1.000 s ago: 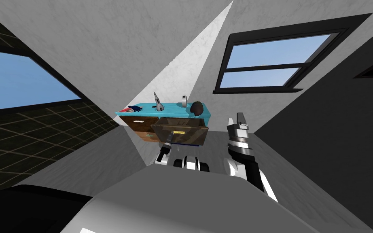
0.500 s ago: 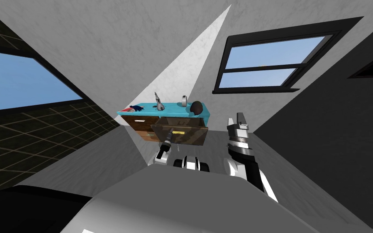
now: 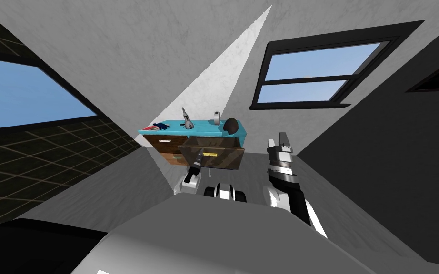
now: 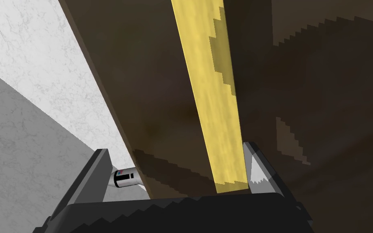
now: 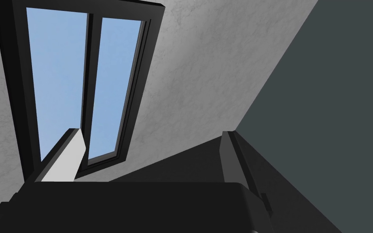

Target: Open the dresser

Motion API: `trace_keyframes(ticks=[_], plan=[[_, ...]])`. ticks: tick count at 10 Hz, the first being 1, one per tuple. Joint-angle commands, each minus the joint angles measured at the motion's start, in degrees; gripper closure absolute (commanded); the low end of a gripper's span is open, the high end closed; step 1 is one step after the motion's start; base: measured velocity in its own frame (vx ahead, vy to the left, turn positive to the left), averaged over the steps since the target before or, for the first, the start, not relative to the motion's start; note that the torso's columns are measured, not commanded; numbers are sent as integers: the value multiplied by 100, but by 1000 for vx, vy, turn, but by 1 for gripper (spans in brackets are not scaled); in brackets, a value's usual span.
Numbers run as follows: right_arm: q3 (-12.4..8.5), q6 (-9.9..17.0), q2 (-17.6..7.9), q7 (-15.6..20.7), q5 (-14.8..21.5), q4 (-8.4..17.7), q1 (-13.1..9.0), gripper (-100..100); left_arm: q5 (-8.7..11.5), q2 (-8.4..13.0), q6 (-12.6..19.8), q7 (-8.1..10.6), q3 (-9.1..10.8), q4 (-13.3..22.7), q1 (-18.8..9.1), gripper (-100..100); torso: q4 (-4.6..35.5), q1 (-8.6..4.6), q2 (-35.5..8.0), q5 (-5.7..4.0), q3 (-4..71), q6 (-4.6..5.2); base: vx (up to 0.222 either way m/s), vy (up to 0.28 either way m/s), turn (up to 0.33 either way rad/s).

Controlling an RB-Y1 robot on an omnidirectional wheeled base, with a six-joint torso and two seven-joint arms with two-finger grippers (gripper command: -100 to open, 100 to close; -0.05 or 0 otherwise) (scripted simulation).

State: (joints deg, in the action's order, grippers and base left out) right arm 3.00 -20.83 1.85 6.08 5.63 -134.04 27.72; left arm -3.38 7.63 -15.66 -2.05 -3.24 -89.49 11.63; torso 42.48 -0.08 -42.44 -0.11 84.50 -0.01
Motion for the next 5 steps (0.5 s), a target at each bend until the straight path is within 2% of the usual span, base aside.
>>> trace_keyframes(ticks=[1,2,5], plan=[[0,0,0,0,0,0,0,0,15,38,126,31,2,-62,-35,-100,9,-3,-11,-6,-7,-5,-11,-1,-5],[0,0,0,0,0,0,0,0,17,42,155,40,2,-61,-35,0,1,-1,-8,-1,-7,-3,0,0,0],[0,0,0,0,0,0,0,0,17,40,171,41,-2,-39,-18,0,-13,4,9,7,4,1,0,0,0]])
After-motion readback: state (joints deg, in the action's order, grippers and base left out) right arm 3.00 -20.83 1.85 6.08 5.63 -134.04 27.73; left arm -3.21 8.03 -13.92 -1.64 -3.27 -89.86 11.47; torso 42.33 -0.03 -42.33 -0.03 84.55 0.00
